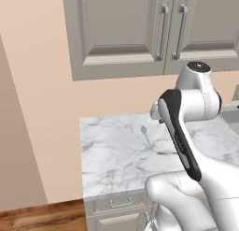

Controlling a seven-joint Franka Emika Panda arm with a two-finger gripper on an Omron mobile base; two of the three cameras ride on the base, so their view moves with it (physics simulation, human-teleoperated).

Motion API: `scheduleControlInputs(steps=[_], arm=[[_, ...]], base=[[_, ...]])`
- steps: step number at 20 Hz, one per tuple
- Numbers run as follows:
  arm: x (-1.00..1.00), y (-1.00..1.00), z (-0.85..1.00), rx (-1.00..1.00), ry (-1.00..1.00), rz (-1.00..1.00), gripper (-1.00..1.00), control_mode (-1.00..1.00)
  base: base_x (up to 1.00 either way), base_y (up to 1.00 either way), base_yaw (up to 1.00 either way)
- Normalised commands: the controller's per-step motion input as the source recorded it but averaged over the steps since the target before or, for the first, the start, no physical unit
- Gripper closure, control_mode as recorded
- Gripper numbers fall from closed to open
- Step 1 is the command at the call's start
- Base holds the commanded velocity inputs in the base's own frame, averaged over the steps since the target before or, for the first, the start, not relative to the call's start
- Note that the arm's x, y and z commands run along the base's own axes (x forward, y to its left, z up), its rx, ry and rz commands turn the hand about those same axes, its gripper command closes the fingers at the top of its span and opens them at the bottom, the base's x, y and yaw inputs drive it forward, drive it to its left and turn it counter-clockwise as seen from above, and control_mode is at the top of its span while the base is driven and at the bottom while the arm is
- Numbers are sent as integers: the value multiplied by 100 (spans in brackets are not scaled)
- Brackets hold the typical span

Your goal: Organize the utensils by type. Pick up the wooden spoons from the counter and place them in the open cabinet. Then pick up the metallic utensils from the counter and place them in the open drawer.

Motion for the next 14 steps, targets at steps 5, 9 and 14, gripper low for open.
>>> scheduleControlInputs(steps=[5,9,14], arm=[[9,-4,-42,2,0,0,-100,-100],[5,0,-43,0,0,0,-100,-100],[0,0,-25,0,2,0,-100,-100]], base=[[0,0,0],[0,0,0],[0,0,0]])
